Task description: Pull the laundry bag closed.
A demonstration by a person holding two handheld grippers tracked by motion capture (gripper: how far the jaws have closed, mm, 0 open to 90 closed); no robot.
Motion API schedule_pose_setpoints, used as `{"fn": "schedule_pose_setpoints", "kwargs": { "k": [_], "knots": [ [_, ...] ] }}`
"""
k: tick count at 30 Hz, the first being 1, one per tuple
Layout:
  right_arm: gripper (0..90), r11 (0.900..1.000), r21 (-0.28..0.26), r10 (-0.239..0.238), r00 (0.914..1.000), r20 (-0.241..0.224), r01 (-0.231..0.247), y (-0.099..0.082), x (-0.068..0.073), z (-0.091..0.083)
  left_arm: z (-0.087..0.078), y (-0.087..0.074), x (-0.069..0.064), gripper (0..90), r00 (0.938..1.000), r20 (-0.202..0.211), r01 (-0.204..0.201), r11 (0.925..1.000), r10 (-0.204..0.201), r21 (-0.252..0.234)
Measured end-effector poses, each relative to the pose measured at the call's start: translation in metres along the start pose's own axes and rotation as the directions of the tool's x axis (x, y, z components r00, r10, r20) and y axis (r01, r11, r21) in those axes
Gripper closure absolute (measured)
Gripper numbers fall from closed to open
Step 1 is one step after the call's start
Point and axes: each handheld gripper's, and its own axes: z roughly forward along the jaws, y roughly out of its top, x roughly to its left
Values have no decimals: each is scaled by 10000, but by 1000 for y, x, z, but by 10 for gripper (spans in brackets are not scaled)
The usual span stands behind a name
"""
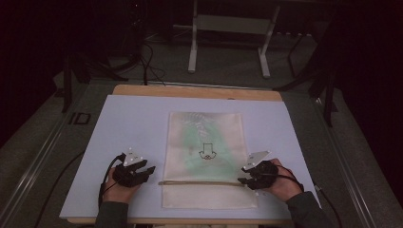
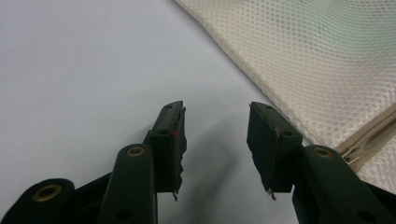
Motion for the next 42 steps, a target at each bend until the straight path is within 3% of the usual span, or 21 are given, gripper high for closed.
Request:
{"fn": "schedule_pose_setpoints", "kwargs": {
  "k": [27, 42],
  "knots": [
    [577, 9971, -206, -743, 9949, -688, 730, 42, 15, 17, 1, 2, -6, 556, 9983, 370, -450, 9989, 453, -90],
    [588, 9912, -324, -1312, 9857, -1058, 1285, 67, 26, 29, 2, 3, -7, 552, 9979, 396, -510, 9987, 512, -68]
  ]
}}
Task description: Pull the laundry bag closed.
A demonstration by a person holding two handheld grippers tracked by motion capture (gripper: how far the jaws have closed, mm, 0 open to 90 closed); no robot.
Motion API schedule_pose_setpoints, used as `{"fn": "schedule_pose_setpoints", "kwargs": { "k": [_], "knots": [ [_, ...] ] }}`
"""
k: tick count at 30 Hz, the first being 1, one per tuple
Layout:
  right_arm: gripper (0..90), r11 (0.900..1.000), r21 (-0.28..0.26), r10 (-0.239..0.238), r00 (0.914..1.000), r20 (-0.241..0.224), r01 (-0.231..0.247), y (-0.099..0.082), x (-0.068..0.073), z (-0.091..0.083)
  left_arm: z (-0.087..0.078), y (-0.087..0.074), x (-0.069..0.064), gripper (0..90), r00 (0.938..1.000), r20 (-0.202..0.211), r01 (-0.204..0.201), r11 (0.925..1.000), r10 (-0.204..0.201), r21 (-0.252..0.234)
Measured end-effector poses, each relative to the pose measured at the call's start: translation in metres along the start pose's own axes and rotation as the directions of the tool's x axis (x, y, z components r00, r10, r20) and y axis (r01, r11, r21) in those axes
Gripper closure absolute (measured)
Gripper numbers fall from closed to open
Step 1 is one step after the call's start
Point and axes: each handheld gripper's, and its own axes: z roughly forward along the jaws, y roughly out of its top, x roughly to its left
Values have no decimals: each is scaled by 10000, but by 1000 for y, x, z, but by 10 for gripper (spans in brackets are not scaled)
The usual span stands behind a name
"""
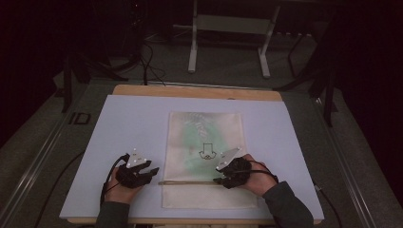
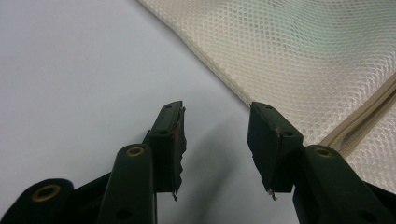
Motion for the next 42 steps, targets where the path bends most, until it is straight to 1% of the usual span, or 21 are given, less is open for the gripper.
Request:
{"fn": "schedule_pose_setpoints", "kwargs": {
  "k": [4, 12, 21, 27, 36, 42],
  "knots": [
    [595, 10000, -26, -66, 10000, -69, 66, 6, 1, 3, 0, 0, 0, 552, 10000, -27, -15, 10000, 15, -22],
    [638, 9998, -20, -185, 9993, -322, 185, 14, 3, 12, 0, 0, 0, 550, 10000, -39, -25, 10000, 25, -35],
    [633, 9989, 41, -475, 9976, -512, 477, 25, 6, 20, 0, 0, 0, 551, 9999, -131, -43, 10000, 42, -65],
    [662, 9980, 17, -623, 9959, -658, 625, 33, 8, 25, 0, 0, 0, 551, 9999, -130, -83, 10000, 83, -46],
    [673, 9959, 87, -896, 9928, -801, 906, 47, 12, 31, 1, 0, 0, 550, 9998, -137, -107, 9999, 107, -15],
    [667, 9948, 25, -1009, 9909, -889, 1015, 56, 13, 37, 1, 0, 0, 550, 9999, -110, -103, 9999, 103, -12]
  ]
}}
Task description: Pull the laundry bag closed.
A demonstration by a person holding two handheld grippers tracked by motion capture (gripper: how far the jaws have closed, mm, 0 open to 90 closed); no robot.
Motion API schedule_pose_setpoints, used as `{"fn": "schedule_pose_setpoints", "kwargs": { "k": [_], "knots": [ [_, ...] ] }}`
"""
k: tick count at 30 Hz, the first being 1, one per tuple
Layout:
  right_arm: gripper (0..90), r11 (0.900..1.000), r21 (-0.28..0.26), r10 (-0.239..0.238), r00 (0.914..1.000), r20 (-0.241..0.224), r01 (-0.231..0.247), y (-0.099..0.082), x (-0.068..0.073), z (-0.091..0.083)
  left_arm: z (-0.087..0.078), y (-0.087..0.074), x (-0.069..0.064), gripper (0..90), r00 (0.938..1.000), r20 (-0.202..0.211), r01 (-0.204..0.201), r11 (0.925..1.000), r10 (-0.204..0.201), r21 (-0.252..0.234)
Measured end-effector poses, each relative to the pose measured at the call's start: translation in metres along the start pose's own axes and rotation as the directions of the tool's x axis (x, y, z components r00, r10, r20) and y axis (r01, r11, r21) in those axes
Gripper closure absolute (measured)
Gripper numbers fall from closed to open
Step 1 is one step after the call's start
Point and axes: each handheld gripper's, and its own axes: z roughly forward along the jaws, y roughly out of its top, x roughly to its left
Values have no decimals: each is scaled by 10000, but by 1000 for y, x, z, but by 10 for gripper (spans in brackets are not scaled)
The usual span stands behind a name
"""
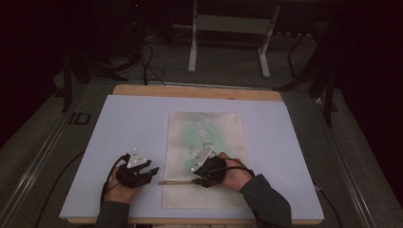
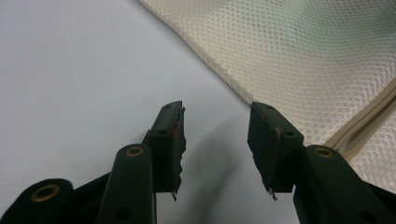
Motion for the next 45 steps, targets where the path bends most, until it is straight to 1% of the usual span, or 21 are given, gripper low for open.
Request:
{"fn": "schedule_pose_setpoints", "kwargs": {
  "k": [9, 17, 22, 32, 37, 45],
  "knots": [
    [684, 9997, -21, -252, 9994, -239, 251, 12, 3, 8, -1, 0, 1, 550, 10000, -18, 62, 10000, -62, -34],
    [702, 9992, -142, -388, 9987, -329, 384, 25, 6, 19, -1, 0, 2, 554, 10000, -6, 89, 10000, -89, -35],
    [731, 9988, -258, -426, 9985, -355, 417, 32, 7, 25, -1, 0, 3, 554, 9998, -11, 175, 9998, -175, -64],
    [738, 9984, -265, -516, 9973, -522, 502, 44, 13, 36, -1, 0, 3, 554, 9999, 2, 132, 9999, -132, -29],
    [749, 9977, -416, -553, 9969, -566, 530, 51, 15, 41, -1, 0, 4, 555, 9998, 12, 199, 9998, -199, -53],
    [754, 9976, -429, -562, 9967, -589, 537, 59, 17, 48, -2, -1, 5, 555, 9997, -24, 242, 9997, -242, -84]
  ]
}}
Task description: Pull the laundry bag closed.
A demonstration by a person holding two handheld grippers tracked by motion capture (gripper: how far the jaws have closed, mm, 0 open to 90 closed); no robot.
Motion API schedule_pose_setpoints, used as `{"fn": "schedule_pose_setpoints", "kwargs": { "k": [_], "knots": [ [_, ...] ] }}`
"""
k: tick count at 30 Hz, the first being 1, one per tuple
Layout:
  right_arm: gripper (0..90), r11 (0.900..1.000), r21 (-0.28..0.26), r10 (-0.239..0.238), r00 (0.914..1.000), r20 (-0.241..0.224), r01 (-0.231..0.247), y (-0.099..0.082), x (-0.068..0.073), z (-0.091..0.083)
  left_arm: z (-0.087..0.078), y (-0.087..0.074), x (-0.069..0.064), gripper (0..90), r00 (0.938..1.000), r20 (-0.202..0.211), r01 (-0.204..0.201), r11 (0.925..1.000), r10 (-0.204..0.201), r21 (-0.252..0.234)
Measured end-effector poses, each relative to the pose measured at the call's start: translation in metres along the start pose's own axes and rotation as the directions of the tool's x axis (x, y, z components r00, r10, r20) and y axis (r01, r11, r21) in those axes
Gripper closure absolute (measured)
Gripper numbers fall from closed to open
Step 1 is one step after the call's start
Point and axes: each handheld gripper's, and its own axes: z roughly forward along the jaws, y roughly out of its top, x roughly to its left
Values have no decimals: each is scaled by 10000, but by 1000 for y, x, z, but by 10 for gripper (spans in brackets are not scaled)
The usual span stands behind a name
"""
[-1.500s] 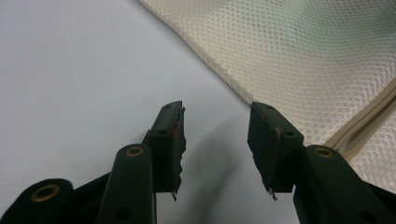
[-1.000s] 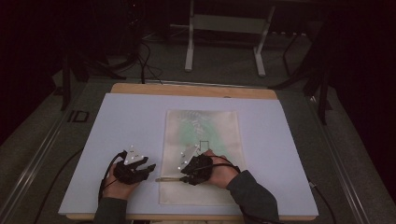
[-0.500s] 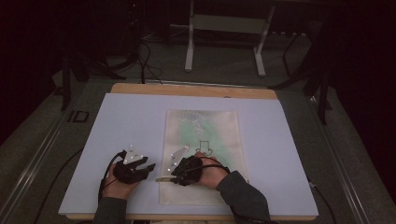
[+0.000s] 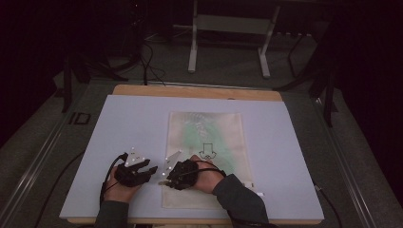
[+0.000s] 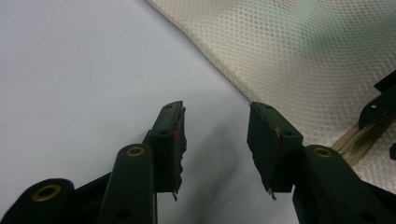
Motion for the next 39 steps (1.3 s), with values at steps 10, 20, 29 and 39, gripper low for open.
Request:
{"fn": "schedule_pose_setpoints", "kwargs": {
  "k": [10, 20, 29, 39],
  "knots": [
    [765, 9999, -9, 107, 9999, -110, -107, 9, -1, 7, -1, -1, 2, 555, 10000, -33, 77, 10000, -77, -50],
    [752, 10000, -34, 88, 9999, -91, -88, 17, -1, 17, -2, -1, 5, 555, 9998, -83, 177, 9998, -177, -58],
    [747, 9999, 78, 154, 9998, -109, -153, 22, -2, 27, -3, -2, 6, 555, 9996, -97, 263, 9996, -264, -106],
    [750, 9990, 453, -50, 10000, -22, 51, 26, -1, 35, -3, -2, 7, 555, 9995, -91, 294, 9996, -295, -43]
  ]
}}
